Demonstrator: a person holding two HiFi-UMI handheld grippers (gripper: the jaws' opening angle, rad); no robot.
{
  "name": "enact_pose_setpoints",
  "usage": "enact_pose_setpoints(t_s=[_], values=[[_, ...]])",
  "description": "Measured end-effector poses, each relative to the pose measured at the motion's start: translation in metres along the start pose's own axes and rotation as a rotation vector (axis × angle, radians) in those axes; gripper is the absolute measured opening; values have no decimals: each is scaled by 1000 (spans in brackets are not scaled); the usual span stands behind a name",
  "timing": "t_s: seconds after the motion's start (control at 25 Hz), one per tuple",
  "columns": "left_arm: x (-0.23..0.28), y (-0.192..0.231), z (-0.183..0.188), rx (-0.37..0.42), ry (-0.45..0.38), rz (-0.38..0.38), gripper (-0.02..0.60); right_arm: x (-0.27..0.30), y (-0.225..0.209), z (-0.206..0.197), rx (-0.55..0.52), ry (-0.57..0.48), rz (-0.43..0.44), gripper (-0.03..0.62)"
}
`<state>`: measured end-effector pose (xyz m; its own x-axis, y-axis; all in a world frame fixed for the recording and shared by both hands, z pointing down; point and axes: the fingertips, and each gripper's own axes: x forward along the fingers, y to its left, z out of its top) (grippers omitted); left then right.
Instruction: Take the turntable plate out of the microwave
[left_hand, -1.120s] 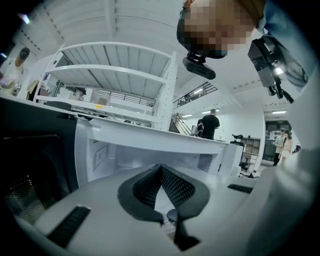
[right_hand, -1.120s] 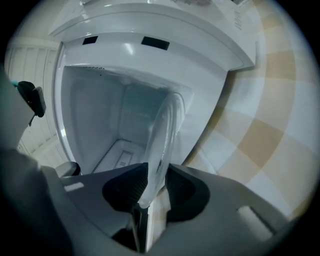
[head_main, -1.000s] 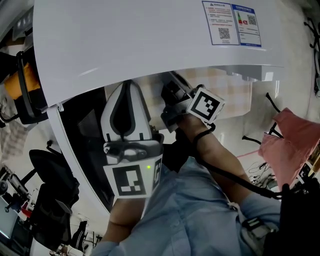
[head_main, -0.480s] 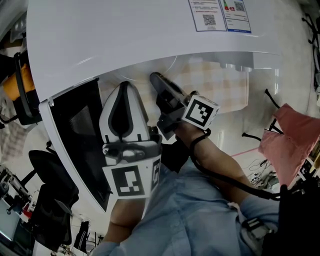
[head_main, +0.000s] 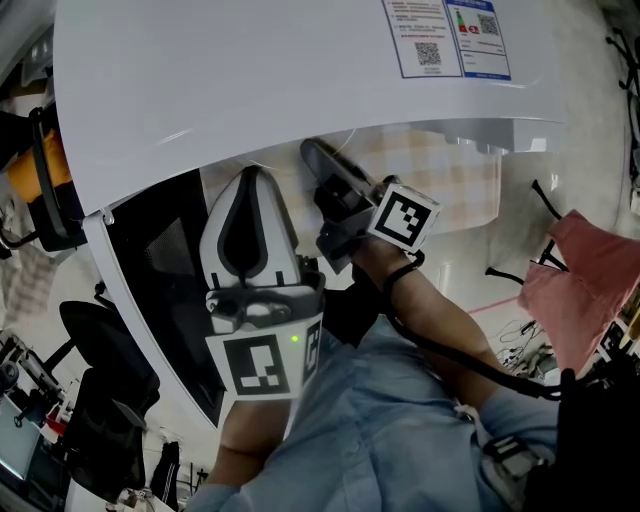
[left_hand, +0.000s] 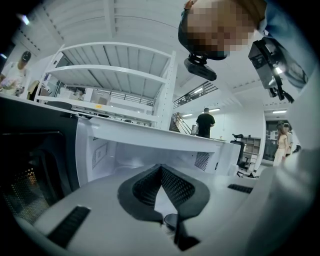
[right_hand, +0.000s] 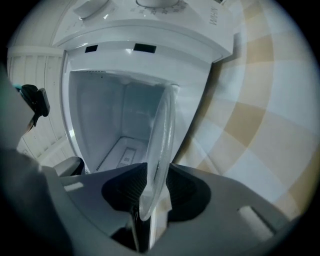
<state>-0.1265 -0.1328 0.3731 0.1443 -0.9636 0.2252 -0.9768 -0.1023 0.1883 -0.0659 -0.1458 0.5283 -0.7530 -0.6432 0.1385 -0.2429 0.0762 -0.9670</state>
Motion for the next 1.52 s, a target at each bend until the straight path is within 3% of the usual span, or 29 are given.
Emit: enact_pose_setpoints(t_s=[0.52, 0.68, 1.12, 1.52], values=[[13, 14, 3, 0, 9, 9, 8, 18, 2, 11, 14, -15, 11, 100], [10, 14, 3, 1, 7, 16, 8, 16, 6, 10, -10, -21, 35, 51], [-3, 0, -1, -10, 9, 10, 8, -6, 3, -16, 26, 25, 21, 51], [-1, 5, 2, -5, 5, 10, 8, 6, 2, -2, 32, -1, 56, 87]])
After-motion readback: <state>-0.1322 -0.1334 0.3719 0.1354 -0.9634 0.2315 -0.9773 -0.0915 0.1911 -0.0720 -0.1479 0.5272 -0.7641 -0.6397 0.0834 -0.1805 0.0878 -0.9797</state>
